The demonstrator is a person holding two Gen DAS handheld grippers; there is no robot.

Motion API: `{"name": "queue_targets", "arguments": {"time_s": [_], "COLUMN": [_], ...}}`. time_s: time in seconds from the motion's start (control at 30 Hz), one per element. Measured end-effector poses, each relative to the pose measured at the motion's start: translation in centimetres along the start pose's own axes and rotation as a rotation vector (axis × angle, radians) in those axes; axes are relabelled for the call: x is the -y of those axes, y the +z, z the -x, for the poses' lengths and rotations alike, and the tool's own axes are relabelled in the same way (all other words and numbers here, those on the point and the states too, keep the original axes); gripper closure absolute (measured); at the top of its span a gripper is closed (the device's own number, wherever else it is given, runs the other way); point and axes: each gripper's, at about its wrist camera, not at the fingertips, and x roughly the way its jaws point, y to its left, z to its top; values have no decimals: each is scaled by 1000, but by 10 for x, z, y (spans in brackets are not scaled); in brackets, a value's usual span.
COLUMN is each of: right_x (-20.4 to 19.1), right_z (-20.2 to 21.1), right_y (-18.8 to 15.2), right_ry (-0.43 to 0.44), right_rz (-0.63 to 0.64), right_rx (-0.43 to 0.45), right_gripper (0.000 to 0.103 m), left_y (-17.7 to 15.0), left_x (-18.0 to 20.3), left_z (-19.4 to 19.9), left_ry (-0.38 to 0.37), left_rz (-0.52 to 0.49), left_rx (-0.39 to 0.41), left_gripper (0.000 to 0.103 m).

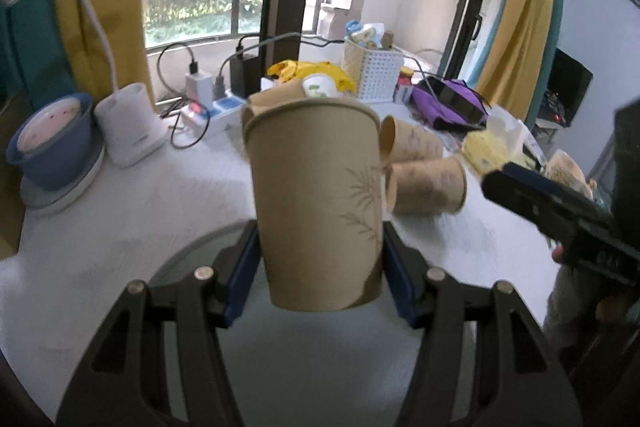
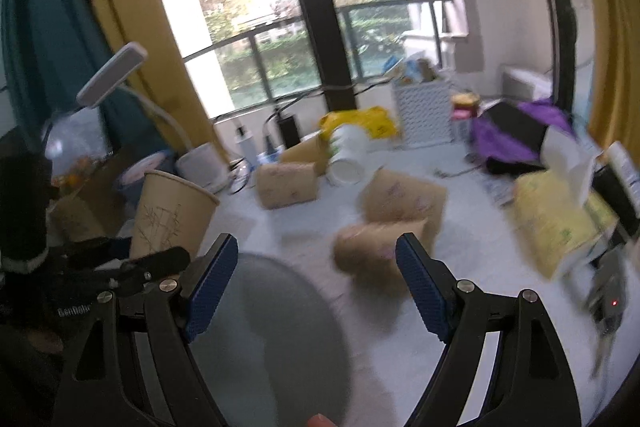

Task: Flip cup upright
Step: 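Carry the cup over the turntable with the left gripper while the right gripper approaches it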

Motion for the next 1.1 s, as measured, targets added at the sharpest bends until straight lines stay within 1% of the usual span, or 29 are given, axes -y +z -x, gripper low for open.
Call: {"name": "queue_targets", "arguments": {"time_s": [0.03, 0.07, 0.23, 0.37, 0.53, 0.7, 0.8, 1.1], "right_x": [-4, -9, -39, -64, -90, -112, -121, -129], "right_z": [-1, -1, 4, 13, 25, 36, 37, 31], "right_y": [-3, -7, -25, -41, -51, -57, -58, -61], "right_ry": [11, 20, 62, 108, 169, 215, 231, 299], "right_rz": [-6, -9, 16, 35, 60, 86, 100, 92], "right_rx": [-11, -21, -50, -74, -88, -90, -94, -130], "right_gripper": [19, 19, 19, 19, 19, 19, 19, 19], "left_y": [-7, -14, -50, -74, -97, -111, -116, -125], "left_x": [0, 0, -6, -9, -9, -5, -1, -2], "left_z": [3, 7, 26, 49, 78, 92, 95, 100], "left_ry": [3, 2, -31, -29, -36, -53, -55, -75], "left_rz": [-7, -2, 14, 21, 31, 46, 34, 34], "left_rx": [4, -40, -38, 2, 62, 102, 116, 157], "left_gripper": [44, 44, 44, 44, 44, 44, 44, 44]}}
